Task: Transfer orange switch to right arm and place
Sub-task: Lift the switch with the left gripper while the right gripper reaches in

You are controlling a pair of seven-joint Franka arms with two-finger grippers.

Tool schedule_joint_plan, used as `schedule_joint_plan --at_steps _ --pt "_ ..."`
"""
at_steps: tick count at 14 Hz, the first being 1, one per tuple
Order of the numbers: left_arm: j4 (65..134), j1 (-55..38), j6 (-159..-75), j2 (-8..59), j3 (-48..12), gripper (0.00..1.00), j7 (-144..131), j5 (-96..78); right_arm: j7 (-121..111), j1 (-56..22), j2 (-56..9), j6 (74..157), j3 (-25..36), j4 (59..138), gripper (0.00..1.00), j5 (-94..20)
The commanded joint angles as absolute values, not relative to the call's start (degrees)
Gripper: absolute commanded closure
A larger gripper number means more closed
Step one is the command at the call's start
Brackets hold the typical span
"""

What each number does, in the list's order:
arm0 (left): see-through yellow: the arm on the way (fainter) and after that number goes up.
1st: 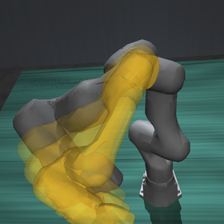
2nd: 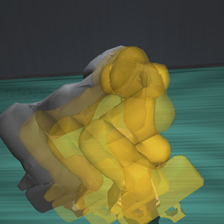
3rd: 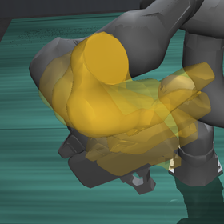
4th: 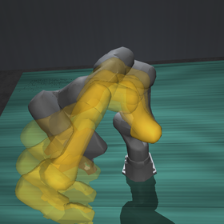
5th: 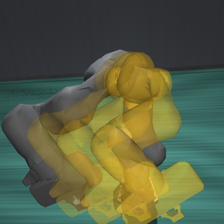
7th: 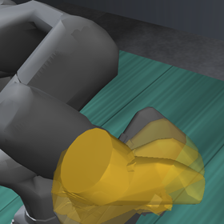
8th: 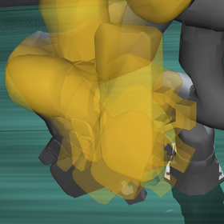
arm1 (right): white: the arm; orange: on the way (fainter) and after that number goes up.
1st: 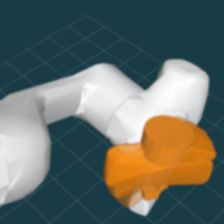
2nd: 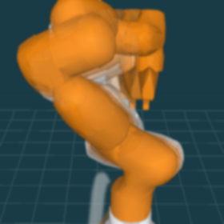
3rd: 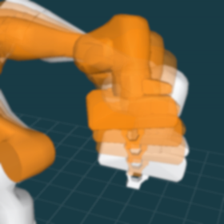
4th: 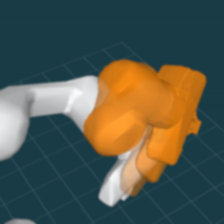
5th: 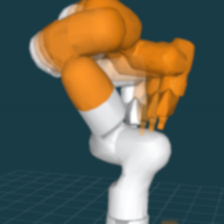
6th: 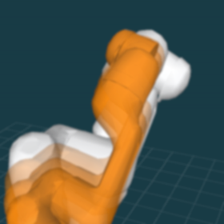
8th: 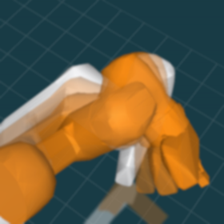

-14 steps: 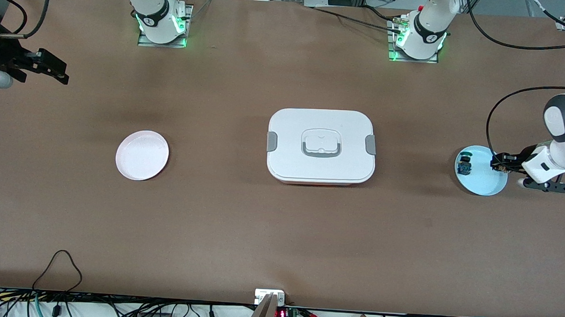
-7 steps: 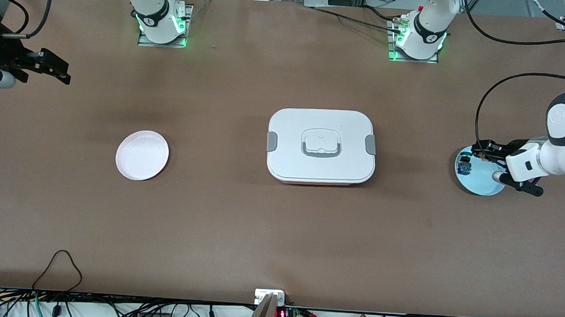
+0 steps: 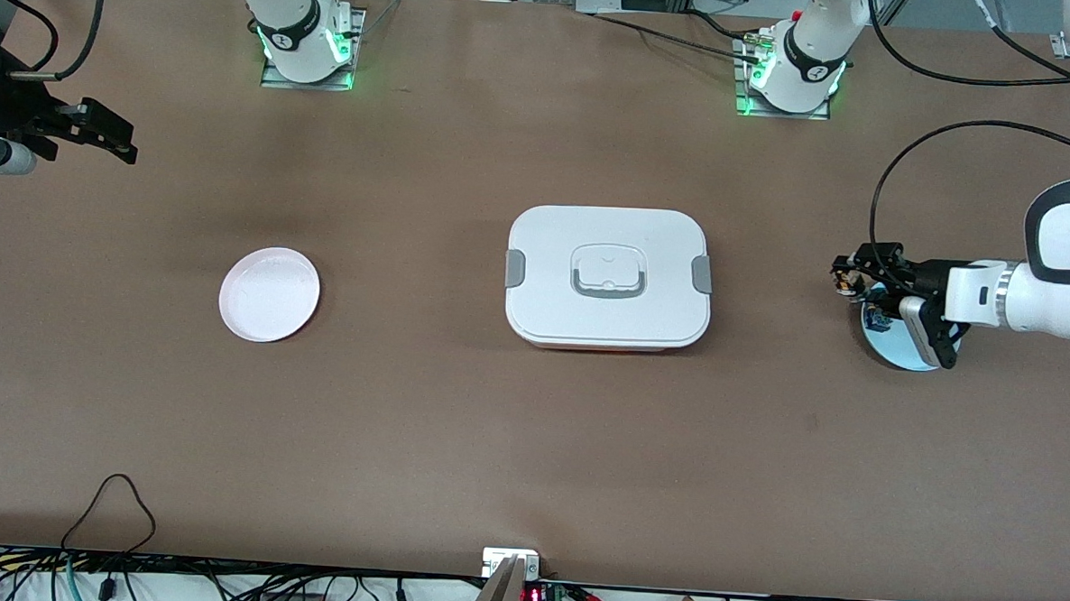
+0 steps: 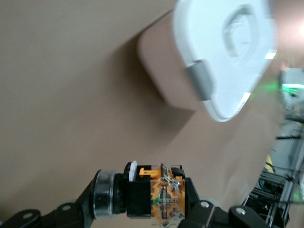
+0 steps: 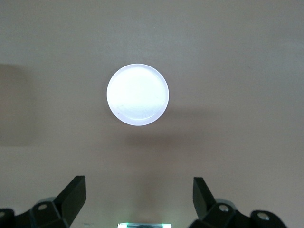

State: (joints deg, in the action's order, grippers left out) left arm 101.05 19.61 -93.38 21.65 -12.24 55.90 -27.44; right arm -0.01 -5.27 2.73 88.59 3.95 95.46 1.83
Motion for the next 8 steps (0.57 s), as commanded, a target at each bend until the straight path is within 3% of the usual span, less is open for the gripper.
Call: schedule_joint_plan --at_steps 1,4,8 --pt "102.3 20.7 -92.5 22.6 -14.6 0.92 67.6 -35.0 -0.3 -5.5 1.8 87.9 4.0 94.7 0.00 1.5" --pt "103.6 20.6 -92.8 23.2 -18.8 0.92 75.9 -43.1 -0.2 -5.9 1.8 86.0 4.0 94.7 0.00 0.9" --pt "103.6 20.3 -93.3 23.7 -24.5 0.92 85.0 -54.0 -0.2 -6.0 1.6 86.0 4.0 94.7 0.00 -13.4"
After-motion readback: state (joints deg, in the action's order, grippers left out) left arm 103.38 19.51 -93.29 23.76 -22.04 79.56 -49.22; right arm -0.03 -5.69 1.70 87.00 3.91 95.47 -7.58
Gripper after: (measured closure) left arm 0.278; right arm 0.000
